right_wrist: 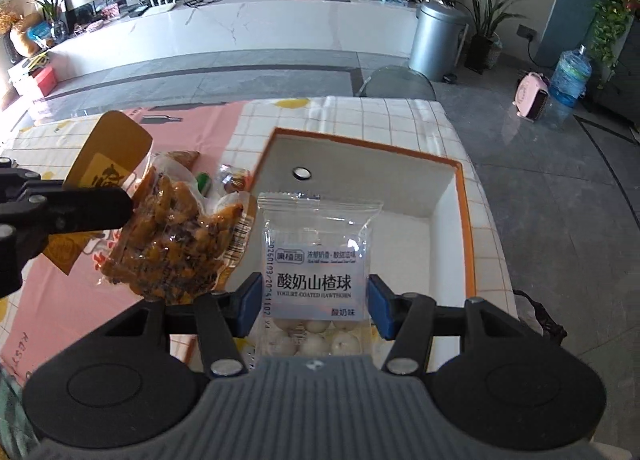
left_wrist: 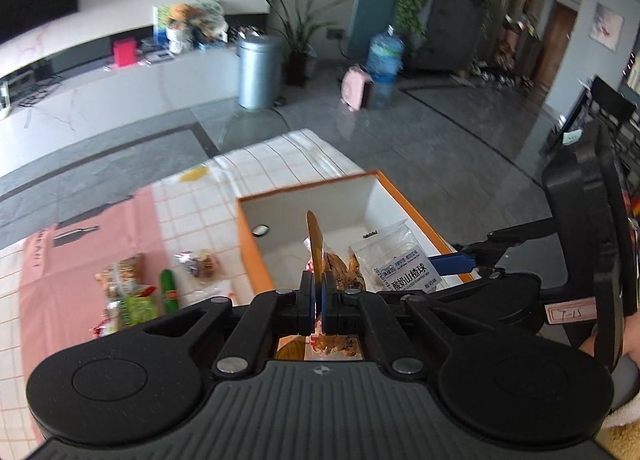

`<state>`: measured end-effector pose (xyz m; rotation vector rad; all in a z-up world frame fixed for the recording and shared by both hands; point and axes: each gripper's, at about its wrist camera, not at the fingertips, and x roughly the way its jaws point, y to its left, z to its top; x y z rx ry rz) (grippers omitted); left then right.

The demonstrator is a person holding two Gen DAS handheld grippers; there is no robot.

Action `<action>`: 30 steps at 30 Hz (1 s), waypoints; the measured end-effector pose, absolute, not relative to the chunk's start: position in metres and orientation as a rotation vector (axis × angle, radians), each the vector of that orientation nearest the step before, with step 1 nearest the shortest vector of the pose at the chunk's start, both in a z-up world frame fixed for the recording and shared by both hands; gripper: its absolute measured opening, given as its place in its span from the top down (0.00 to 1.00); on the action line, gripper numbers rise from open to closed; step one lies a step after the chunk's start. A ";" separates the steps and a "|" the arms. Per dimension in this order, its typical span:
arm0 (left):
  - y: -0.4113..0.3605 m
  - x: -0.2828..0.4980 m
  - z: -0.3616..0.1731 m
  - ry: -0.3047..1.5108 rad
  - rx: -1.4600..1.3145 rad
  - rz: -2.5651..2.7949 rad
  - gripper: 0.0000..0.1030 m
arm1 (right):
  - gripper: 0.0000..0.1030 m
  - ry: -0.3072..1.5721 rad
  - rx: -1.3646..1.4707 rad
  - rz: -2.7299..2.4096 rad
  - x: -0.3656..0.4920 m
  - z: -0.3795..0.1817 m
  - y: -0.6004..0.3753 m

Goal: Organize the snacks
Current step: 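Carry the peanut bag in the left gripper while the right carries the yogurt-ball bag over the box, then open the left gripper over the box while the right releases the yogurt-ball bag inside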

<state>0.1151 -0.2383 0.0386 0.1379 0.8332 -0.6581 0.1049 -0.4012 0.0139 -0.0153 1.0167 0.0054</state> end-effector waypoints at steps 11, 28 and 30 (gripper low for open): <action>-0.297 0.164 -0.019 1.009 0.357 -0.740 0.98 | 0.48 1.168 -0.009 0.047 0.166 -0.046 -0.439; -0.324 0.195 -0.059 1.122 0.498 -0.808 0.97 | 0.45 1.267 -0.058 0.125 0.213 -0.092 -0.450; -0.324 0.197 -0.060 1.127 0.496 -0.801 0.95 | 0.45 1.273 -0.058 0.127 0.215 -0.094 -0.450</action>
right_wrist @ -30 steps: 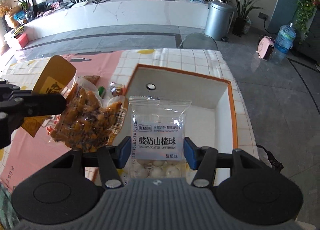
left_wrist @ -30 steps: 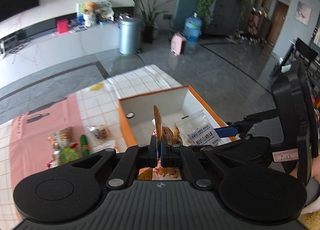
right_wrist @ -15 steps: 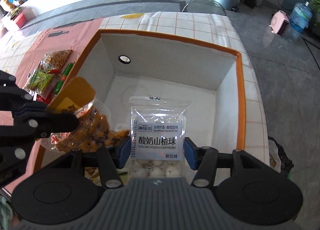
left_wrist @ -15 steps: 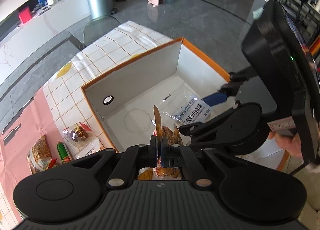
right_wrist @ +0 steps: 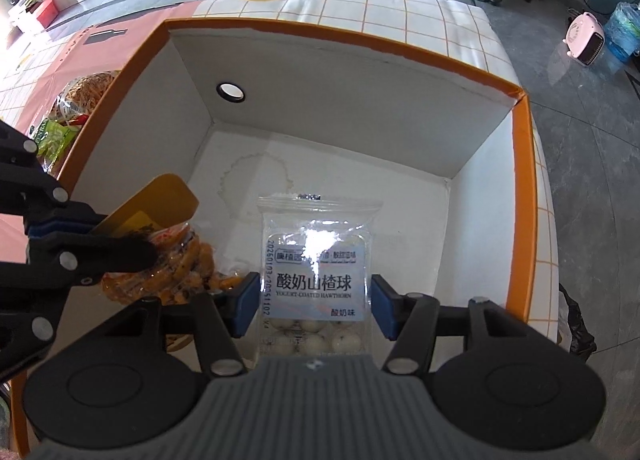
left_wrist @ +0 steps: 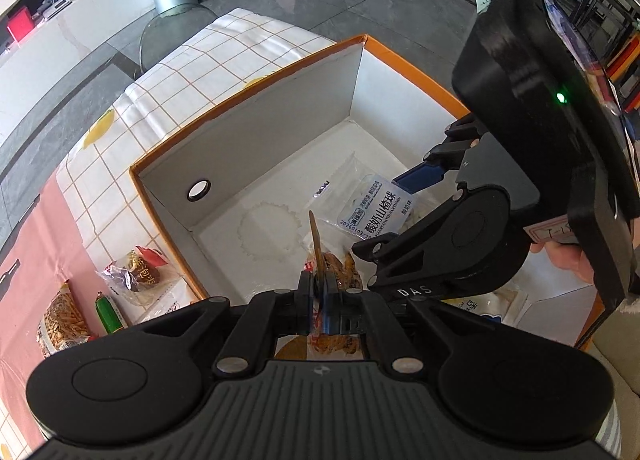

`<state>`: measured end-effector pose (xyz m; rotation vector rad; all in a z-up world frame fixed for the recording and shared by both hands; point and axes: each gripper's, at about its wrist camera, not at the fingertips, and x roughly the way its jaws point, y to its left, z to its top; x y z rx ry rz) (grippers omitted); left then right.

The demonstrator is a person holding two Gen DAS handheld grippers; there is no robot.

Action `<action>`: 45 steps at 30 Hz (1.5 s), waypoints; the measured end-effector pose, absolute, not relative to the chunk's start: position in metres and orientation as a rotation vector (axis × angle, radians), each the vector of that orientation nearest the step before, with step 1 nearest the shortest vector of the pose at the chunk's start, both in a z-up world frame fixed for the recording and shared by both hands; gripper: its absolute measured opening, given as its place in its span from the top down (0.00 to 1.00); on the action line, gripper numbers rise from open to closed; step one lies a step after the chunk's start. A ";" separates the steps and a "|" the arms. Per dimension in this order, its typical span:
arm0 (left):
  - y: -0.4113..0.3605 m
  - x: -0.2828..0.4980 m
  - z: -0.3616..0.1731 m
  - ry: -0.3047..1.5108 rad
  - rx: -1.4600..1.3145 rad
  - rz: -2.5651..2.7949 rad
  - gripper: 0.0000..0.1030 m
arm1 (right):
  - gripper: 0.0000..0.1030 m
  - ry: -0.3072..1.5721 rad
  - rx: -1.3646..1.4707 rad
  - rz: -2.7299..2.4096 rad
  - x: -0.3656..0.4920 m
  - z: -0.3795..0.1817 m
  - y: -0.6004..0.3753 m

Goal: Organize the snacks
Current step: 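Open the left gripper over the box while the right releases the yogurt-ball bag inside, then move both grippers back from the box to the snacks on the table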

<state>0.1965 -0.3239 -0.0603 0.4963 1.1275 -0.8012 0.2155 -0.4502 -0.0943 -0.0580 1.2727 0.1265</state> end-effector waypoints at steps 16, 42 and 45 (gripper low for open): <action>-0.312 0.184 -0.030 1.052 0.464 -0.775 0.74 | 0.38 1.267 -0.034 0.080 0.215 -0.087 -0.447; -0.145 0.109 0.036 0.940 0.197 -0.468 0.70 | 0.33 1.021 0.021 0.119 0.115 0.021 -0.333; -0.118 0.099 0.035 0.931 0.139 -0.417 0.70 | 0.33 0.977 0.051 0.146 0.102 0.022 -0.310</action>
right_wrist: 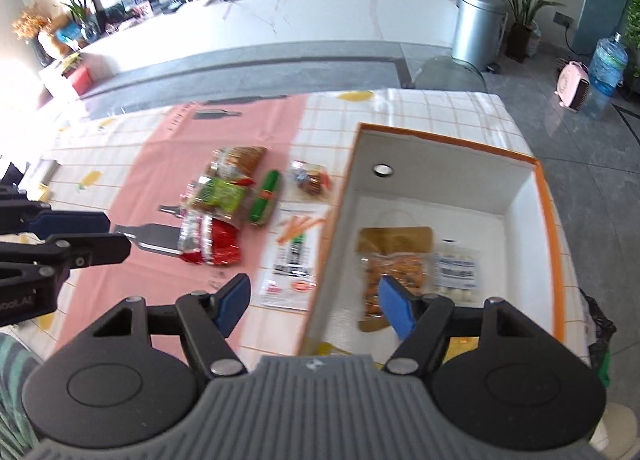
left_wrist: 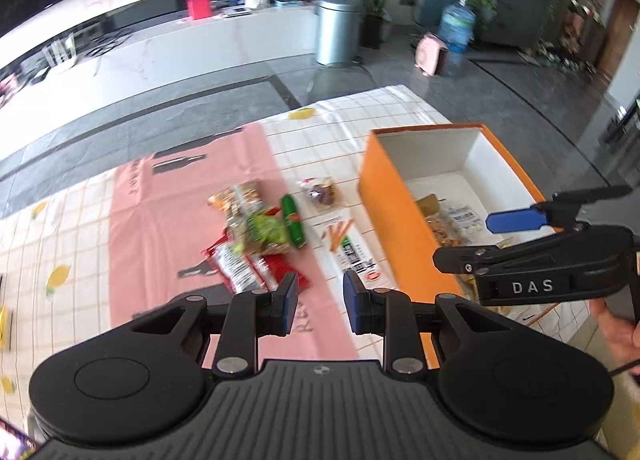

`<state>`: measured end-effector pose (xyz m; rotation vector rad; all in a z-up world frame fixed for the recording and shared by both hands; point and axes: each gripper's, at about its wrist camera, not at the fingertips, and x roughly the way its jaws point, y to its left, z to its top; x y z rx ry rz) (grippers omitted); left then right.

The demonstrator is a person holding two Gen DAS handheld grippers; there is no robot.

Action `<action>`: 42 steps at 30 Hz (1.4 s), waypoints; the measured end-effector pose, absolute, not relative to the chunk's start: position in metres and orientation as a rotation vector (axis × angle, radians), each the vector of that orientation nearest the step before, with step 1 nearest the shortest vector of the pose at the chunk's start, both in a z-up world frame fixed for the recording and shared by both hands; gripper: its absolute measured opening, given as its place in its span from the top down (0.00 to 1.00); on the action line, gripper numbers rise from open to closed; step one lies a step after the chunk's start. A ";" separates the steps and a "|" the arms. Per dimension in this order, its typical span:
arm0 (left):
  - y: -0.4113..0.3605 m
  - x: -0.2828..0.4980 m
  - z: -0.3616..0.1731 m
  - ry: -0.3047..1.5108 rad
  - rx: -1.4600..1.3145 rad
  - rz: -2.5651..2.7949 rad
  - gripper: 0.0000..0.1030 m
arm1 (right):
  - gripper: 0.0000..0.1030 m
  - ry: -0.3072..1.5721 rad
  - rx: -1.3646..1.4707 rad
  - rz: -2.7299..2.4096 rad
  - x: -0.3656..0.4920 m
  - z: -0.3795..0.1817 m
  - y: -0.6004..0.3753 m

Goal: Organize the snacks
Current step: 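Move both grippers back from the box to the snacks on the table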

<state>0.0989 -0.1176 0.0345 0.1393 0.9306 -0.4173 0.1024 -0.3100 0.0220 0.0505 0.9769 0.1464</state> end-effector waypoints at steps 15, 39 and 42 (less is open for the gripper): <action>-0.024 0.067 0.007 0.877 -0.083 -0.253 0.70 | 0.34 0.846 0.114 0.168 0.061 -0.021 -0.220; 0.001 0.169 -0.069 0.992 -0.144 -0.195 0.70 | 0.19 0.882 0.140 0.145 0.193 -0.078 -0.199; 0.003 0.180 -0.082 1.016 -0.148 -0.190 0.70 | 0.19 0.893 0.140 0.128 0.213 -0.087 -0.194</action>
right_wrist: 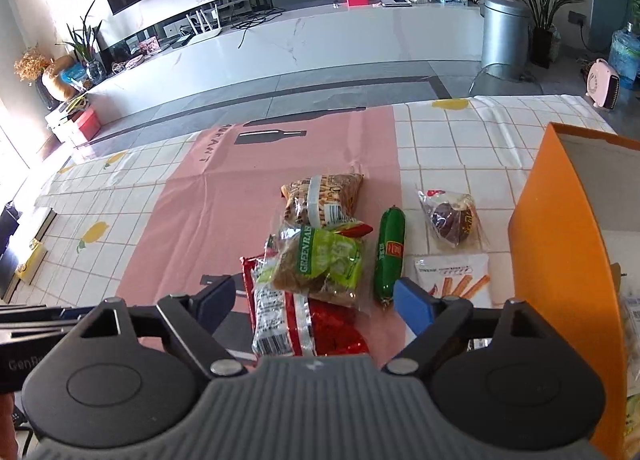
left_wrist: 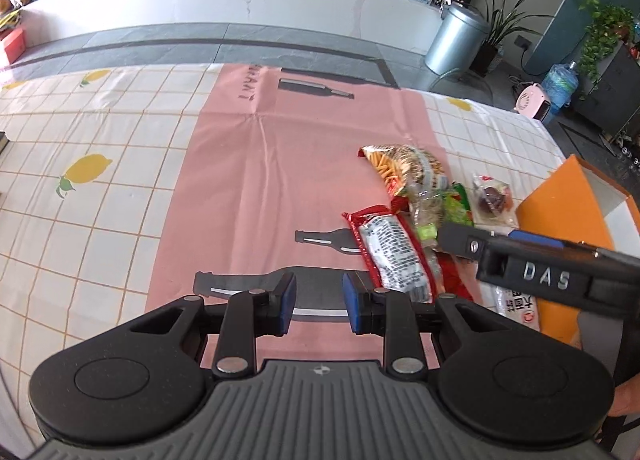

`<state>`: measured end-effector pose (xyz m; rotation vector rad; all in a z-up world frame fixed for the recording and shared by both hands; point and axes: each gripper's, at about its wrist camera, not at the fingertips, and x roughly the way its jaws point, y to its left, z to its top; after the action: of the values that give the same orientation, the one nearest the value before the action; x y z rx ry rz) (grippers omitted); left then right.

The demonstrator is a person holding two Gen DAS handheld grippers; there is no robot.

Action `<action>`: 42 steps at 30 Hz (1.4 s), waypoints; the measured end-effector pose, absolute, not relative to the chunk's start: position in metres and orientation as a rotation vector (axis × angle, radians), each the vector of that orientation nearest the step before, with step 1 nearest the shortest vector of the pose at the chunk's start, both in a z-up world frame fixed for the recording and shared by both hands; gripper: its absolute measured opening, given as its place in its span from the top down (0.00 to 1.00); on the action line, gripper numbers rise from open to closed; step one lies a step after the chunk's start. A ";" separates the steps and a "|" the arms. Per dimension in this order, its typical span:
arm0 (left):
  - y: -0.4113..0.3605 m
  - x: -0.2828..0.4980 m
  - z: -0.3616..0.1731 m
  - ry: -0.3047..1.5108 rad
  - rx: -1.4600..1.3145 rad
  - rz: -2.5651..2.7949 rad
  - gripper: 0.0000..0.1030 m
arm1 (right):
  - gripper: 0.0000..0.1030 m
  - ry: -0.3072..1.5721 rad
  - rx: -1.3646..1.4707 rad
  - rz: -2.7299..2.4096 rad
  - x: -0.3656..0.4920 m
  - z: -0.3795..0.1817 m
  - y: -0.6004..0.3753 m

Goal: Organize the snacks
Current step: 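Move both grippers back from the box to the snacks on the table, then grasp the red chips bag with the left gripper while the right grasps the green peas bag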

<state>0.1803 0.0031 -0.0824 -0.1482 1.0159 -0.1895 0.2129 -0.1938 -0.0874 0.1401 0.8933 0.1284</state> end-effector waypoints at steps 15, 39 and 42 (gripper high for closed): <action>-0.005 0.192 -0.102 1.031 -0.158 -0.247 0.62 | 0.28 0.969 0.230 0.111 0.248 -0.119 -0.193; -0.079 0.196 -0.110 1.026 -0.118 -0.285 0.17 | 0.41 0.877 0.311 0.057 0.199 -0.087 -0.256; -0.090 0.199 -0.115 1.029 -0.113 -0.262 0.17 | 0.41 0.877 0.273 0.049 0.203 -0.090 -0.256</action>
<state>0.1990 -0.0897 -0.1146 -0.1125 1.0290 -0.2622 0.2029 -0.2563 -0.0899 0.2734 0.8771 0.0486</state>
